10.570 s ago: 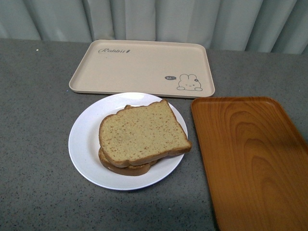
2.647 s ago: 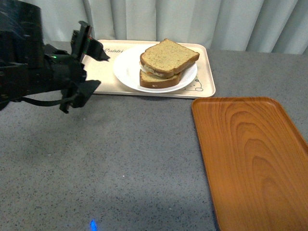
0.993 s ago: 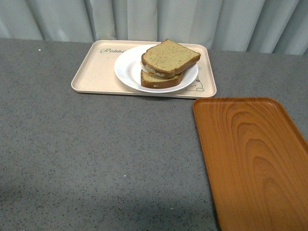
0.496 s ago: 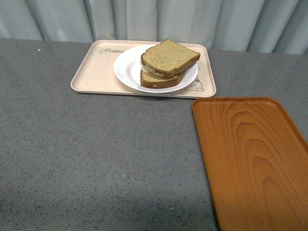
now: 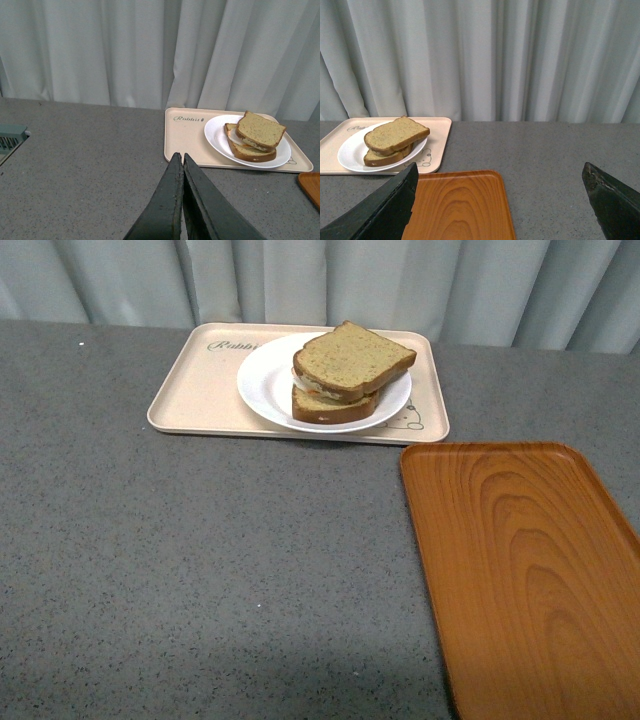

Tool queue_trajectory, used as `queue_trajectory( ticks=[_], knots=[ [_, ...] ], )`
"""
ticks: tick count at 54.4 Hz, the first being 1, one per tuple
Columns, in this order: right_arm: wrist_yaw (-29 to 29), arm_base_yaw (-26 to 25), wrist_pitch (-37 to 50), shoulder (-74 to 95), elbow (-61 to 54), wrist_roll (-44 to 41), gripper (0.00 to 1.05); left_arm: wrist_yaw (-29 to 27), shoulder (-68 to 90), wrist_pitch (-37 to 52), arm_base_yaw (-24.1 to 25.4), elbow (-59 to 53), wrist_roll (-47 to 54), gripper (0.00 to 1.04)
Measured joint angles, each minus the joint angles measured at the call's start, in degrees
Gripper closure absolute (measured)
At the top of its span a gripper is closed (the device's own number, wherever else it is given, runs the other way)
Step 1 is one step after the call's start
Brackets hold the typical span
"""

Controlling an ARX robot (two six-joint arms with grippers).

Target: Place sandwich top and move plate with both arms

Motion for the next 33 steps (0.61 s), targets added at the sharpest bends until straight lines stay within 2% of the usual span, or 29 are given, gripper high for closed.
queue_trajectory(
  ticks=[8, 13, 24, 33],
  knots=[
    [0.0, 0.0, 0.0, 0.0, 0.0, 0.0, 0.09, 0.0, -1.7, -1.7, 0.0, 0.0, 0.0, 1.01],
    [0.0, 0.0, 0.0, 0.0, 0.0, 0.0, 0.09, 0.0, -9.7, -11.3, 0.0, 0.0, 0.0, 1.01],
    [0.0, 0.0, 0.0, 0.0, 0.0, 0.0, 0.09, 0.0, -11.5, -11.9, 0.0, 0.0, 0.0, 1.00],
    [0.0, 0.0, 0.0, 0.0, 0.0, 0.0, 0.09, 0.0, -11.5, -11.9, 0.0, 0.0, 0.0, 0.76]
  ],
)
